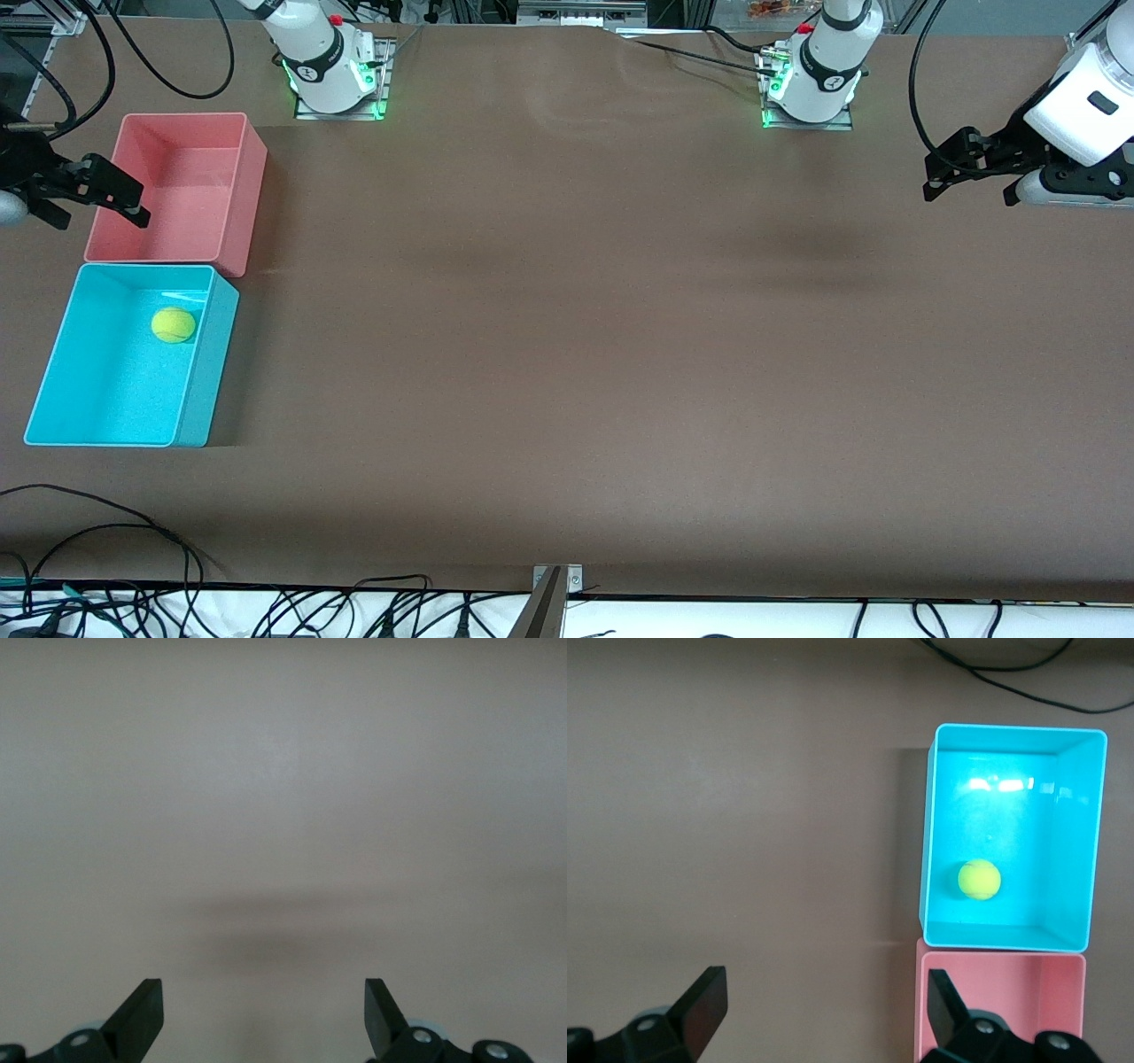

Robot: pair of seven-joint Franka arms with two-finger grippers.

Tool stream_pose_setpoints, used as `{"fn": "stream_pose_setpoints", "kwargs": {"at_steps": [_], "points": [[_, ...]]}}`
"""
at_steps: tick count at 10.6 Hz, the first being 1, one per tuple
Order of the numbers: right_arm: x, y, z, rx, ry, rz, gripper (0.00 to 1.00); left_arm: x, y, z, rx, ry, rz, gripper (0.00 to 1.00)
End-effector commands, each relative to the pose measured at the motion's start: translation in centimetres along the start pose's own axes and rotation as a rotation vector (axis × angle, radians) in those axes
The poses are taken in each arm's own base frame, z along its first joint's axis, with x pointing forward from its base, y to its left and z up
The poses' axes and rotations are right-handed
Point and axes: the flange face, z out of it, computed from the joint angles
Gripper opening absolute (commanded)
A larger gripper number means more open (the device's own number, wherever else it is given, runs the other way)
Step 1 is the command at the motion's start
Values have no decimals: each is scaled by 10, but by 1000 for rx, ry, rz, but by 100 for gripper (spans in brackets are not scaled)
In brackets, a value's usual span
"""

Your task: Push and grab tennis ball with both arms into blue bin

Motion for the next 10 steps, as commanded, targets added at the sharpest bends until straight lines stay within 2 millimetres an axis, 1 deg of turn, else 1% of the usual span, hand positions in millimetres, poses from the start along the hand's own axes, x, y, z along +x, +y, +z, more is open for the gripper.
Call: {"fn": "stream_pose_setpoints", "kwargs": {"at_steps": [1,2,3,4,5,8,10], "points": [[-6,-5,-11,25,-5,82,100,1,-1,-5,-3,-6,-6,100],[-7,-8,-12,52,-12,111,100,1,-2,-5,-3,-6,-8,100],[-7,-9,-11,47,-17,109,100,1,-1,-5,-3,-6,-5,100],[-7,-13,-15,54,-8,114,100,1,-1,-5,-3,-6,-5,100],[-6,-16,-15,51,-8,103,100,1,-1,-5,-3,-6,-5,100],[-5,-11,-12,4,-14,63,100,1,-1,-4,-3,-8,-6,100],[-4,-11,-9,3,-17,61,100,1,-1,-5,-3,-6,-6,100]]}}
